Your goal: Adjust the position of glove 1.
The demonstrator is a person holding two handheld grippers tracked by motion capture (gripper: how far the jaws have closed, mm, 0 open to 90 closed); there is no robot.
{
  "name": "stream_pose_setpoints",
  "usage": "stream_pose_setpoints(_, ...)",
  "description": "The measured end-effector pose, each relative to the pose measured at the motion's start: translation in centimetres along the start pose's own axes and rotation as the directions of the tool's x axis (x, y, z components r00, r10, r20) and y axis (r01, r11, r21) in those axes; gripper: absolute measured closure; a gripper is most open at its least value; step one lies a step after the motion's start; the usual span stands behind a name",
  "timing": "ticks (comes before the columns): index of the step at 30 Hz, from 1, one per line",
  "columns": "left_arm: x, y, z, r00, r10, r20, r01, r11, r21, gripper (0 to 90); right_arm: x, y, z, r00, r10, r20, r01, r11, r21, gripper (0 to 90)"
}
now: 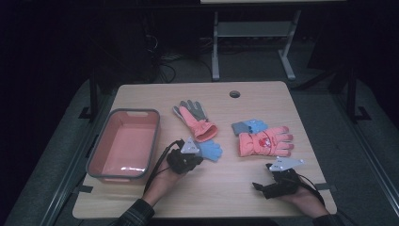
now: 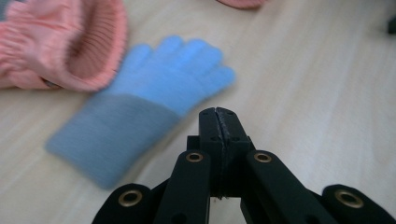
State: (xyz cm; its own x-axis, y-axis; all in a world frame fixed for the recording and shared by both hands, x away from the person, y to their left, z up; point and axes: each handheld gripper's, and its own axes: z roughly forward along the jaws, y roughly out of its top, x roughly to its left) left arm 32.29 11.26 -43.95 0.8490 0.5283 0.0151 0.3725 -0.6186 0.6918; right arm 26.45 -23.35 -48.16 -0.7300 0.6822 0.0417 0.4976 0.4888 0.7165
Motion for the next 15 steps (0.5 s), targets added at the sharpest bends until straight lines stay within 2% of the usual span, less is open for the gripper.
stream_pose_setpoints(7,1.5,1.0,0.5,0.9992,-0.022,-0.034,0.022,0.9997,-0.012,89.6,0.0,0.0,0.0,1.0,0.0,0.0,0.0,1.0,0.0,9.2)
stream_pose_setpoints(11,2.4,1.2,1.3,0.9982,-0.034,-0.05,0.034,0.9994,-0.004,89.6,0.0,0.0,0.0,1.0,0.0,0.0,0.0,1.0,0.0,9.2)
stream_pose_setpoints(15,3.2,1.2,2.1,0.9978,-0.045,-0.049,0.046,0.9989,0.011,89.6,0.0,0.0,0.0,1.0,-0.001,0.0,0.001,1.0,0.0,9.3)
